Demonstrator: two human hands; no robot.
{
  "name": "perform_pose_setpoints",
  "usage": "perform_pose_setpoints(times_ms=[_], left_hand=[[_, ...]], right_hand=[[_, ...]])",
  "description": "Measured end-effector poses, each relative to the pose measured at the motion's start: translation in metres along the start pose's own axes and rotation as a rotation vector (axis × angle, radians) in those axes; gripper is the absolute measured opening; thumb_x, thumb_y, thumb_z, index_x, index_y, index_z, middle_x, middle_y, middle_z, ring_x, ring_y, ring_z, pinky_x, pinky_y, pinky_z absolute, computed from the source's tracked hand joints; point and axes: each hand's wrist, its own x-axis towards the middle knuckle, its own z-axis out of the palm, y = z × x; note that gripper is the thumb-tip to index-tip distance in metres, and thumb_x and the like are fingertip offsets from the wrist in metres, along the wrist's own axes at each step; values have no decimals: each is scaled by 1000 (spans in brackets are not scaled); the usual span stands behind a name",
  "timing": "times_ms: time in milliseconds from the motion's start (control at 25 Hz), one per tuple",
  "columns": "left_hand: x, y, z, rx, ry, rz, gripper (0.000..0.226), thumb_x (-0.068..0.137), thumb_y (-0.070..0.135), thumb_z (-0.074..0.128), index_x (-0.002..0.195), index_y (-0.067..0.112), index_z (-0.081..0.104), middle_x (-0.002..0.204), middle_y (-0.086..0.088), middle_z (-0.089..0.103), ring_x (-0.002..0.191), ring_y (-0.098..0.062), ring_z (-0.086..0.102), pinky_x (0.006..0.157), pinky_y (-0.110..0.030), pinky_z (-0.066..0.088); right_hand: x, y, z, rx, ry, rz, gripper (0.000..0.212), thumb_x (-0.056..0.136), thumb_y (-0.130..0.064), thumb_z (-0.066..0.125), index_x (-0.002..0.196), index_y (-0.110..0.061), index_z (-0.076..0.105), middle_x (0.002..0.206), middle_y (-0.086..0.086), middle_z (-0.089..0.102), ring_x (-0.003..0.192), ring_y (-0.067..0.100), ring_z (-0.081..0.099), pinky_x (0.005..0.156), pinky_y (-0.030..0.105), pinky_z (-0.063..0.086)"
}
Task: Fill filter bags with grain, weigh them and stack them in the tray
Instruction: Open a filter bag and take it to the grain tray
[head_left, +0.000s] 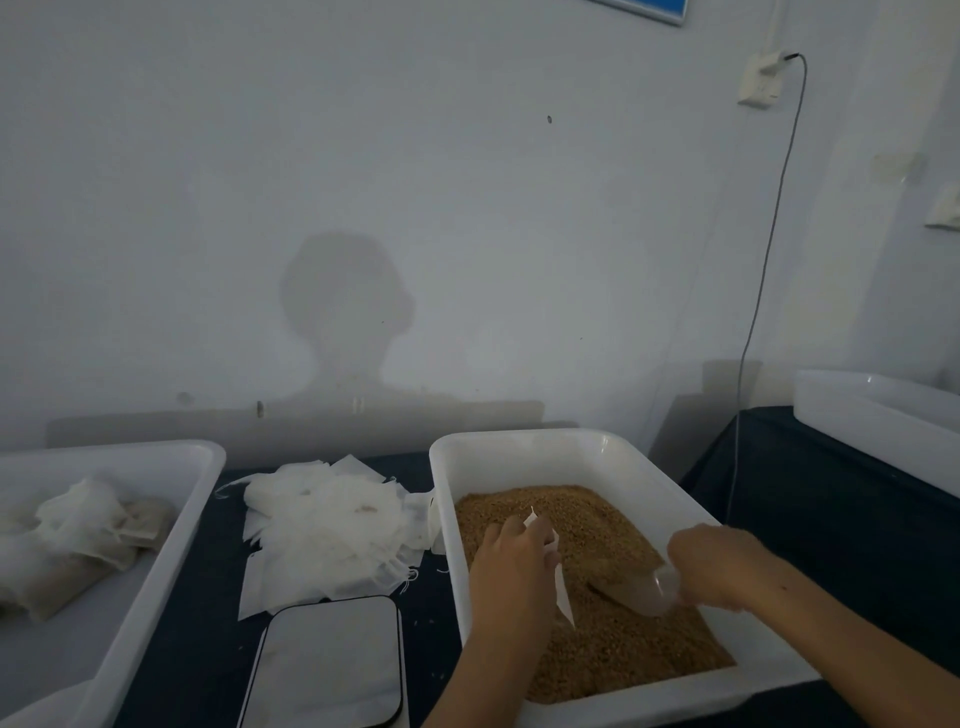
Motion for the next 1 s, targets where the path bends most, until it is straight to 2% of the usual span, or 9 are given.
perform_pose_setpoints(times_ms=[80,120,240,360,560,680,760,840,1000], left_hand=[[0,0,0,2,4,-3,21,99,24,45,117,22,57,116,5,56,106,-12,46,89,-21,39],[0,-1,1,6,5,-4,22,99,22,45,117,21,57,117,4,55,107,-13,45,89,-22,39],[0,-1,2,29,-26,-11,22,99,18,43,117,20,56,118,3,53,109,-13,43,88,-22,37],[1,-3,3,52,-71,-20,23,99,12,41,115,19,56,119,0,51,110,-15,42,89,-24,37],[3,-8,5,134,-112,2,27,98,6,43,118,17,57,123,-2,47,114,-17,41,93,-25,37],[17,-18,0,173,-173,45,25,97,6,45,116,14,59,120,-4,49,113,-18,44,92,-25,40],[25,-27,-4,175,-238,81,23,97,9,48,114,13,63,119,-4,51,112,-17,46,92,-24,43],[28,-34,-4,170,-304,140,21,96,11,52,113,13,64,118,-4,53,107,-14,47,90,-22,42],[27,-34,-2,157,-286,223,13,91,11,58,104,10,57,110,-4,60,90,-9,41,79,-24,39]], right_hand=[[19,-4,20,84,79,-26,26,96,-22,46,116,-15,61,107,0,62,93,13,61,68,22,43],[26,-5,28,138,116,-37,25,97,-24,44,115,-17,60,113,1,62,98,14,60,72,23,43],[45,-11,41,241,214,-90,21,98,-31,43,114,-26,57,116,-5,61,91,9,56,67,19,39],[58,-17,43,282,300,-121,17,97,-32,47,111,-30,56,115,-12,61,79,4,47,56,14,30],[54,-13,40,414,292,-133,19,96,-32,49,115,-33,53,115,-6,61,92,9,56,77,22,47],[36,10,28,495,278,-154,11,93,-37,55,99,-28,53,102,-5,62,87,12,59,70,24,45],[19,28,17,549,264,-183,13,91,-35,59,91,-24,53,93,-2,62,84,16,61,69,28,47],[3,41,7,597,240,-215,12,89,-32,63,91,-23,57,91,-1,63,83,17,62,72,33,51],[-22,51,-14,654,200,-307,10,87,-27,67,92,-20,63,90,1,64,80,13,61,68,26,53]])
